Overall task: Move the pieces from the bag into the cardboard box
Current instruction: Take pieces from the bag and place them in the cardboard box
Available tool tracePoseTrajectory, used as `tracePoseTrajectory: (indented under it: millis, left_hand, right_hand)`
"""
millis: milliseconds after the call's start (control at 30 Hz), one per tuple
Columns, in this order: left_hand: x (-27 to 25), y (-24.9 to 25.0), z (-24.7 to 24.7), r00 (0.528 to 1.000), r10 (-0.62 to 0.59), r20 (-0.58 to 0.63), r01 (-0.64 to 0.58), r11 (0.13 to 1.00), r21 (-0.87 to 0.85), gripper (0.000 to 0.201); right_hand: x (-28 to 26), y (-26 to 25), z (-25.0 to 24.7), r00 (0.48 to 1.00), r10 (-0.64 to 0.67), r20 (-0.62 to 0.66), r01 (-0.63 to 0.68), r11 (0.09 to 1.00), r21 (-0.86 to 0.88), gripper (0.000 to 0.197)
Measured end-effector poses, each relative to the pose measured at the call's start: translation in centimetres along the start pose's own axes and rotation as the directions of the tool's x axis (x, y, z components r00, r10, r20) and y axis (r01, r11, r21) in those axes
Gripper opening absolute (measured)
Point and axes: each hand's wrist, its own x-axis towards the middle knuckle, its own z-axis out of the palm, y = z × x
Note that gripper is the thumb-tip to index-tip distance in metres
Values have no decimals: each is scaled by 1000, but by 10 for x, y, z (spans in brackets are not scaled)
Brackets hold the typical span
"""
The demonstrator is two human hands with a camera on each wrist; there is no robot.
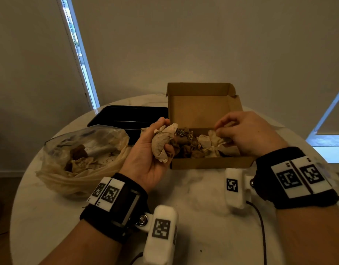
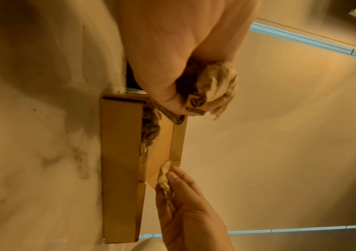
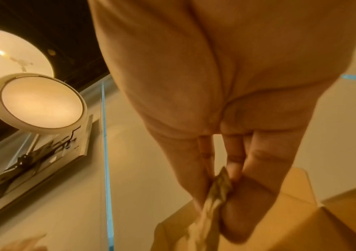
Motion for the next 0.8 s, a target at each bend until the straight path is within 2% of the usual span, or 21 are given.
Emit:
tracePoseTrajectory:
  millis: [200, 400, 533, 667, 800]
  left_hand:
    - [0, -1, 1, 1000, 21, -17, -21, 999, 32, 18]
    - [0, 0, 0, 1000, 14, -4, -14, 1000, 23, 20]
    - [-1, 0, 1, 1000, 14, -3, -14, 1000, 26, 18]
    - [0, -1, -1, 1000, 23, -3, -23, 999, 32, 19]
    - [1, -1, -2, 1000, 17, 7, -17, 999, 31, 18]
  right_hand:
    - [2, 1, 11, 996, 66, 64, -56, 988, -146, 17]
    - [1, 1, 16, 972, 124, 198, -82, 975, -207, 8]
    - [-3, 0, 10, 980, 99, 174, -52, 966, -253, 12]
    - [-7, -3, 3, 991, 80, 104, -50, 962, -268, 25]
    - [-10, -7, 4, 971, 122, 207, -40, 930, -364, 24]
